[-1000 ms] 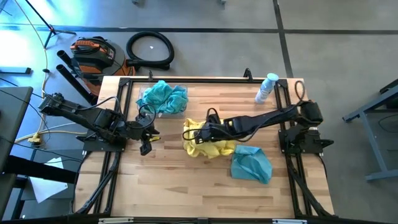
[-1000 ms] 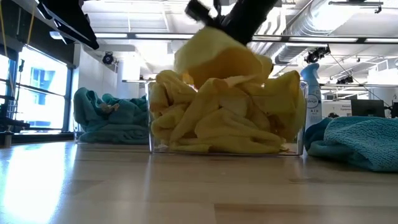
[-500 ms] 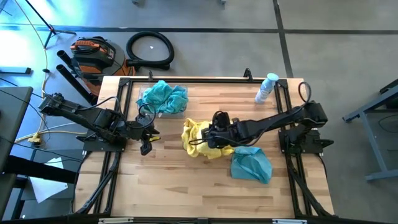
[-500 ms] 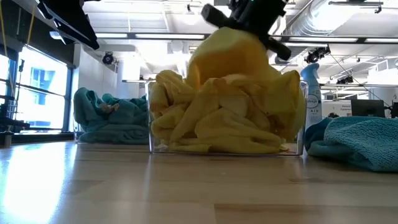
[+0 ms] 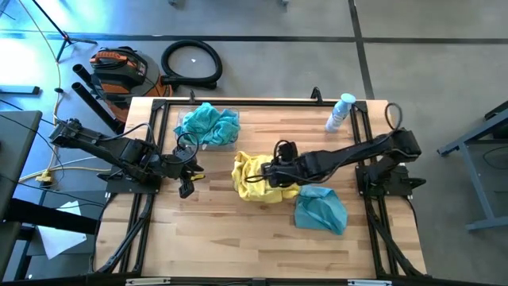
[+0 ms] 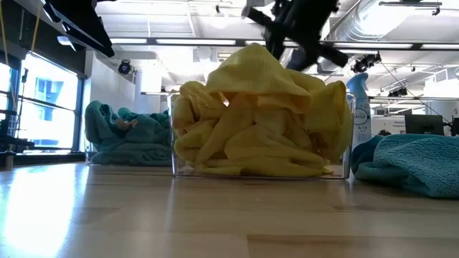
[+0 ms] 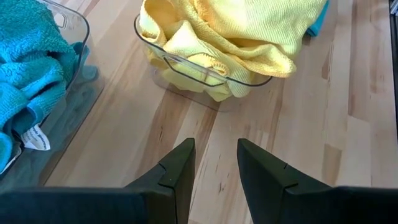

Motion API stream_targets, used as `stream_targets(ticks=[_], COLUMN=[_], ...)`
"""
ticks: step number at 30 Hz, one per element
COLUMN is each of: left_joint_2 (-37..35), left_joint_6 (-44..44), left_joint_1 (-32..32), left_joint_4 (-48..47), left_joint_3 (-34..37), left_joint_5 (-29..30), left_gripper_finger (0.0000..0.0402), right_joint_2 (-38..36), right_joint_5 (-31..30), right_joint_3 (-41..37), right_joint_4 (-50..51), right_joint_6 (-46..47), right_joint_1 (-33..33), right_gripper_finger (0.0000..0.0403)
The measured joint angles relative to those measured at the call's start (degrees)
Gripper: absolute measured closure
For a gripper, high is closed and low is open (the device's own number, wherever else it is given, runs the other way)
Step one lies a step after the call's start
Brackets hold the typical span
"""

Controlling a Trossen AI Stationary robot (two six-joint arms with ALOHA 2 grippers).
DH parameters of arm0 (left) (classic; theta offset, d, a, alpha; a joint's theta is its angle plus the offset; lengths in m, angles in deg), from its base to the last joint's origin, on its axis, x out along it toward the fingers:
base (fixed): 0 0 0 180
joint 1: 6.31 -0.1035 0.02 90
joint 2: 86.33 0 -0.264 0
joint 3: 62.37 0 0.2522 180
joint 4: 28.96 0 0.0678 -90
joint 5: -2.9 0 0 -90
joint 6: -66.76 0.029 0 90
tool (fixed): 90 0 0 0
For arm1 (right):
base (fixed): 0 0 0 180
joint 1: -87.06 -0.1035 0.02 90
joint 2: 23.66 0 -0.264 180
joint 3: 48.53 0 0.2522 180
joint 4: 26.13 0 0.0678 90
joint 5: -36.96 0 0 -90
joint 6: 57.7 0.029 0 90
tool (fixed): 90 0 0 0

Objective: Sort microfiber towel by color & place in baskets
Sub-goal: Put the yellow towel into the bottom transparent bin

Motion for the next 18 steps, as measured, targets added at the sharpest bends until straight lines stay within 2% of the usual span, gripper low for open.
stream_targets(ticks=[6, 10, 18], left_joint_2=[0.0, 0.0, 0.0], left_joint_6=[1.2, 2.0, 2.3], left_joint_1=[0.0, -0.41, -2.49], left_joint_4=[0.01, 0.02, 0.04], left_joint_3=[0.0, -0.02, -0.02], left_joint_5=[0.04, 0.04, 0.0], left_gripper_finger=[0.0291, 0.0291, 0.0291], right_joint_2=[-4.26, -3.68, 3.13], right_joint_5=[13.78, 22.23, 23.06], right_joint_3=[0.02, 0.04, 0.04], right_joint_4=[-9.14, -12.65, -10.35], right_joint_6=[-5.55, -4.14, -1.52], right_joint_1=[-2.32, -3.01, -0.97], right_gripper_finger=[0.0286, 0.0286, 0.0285])
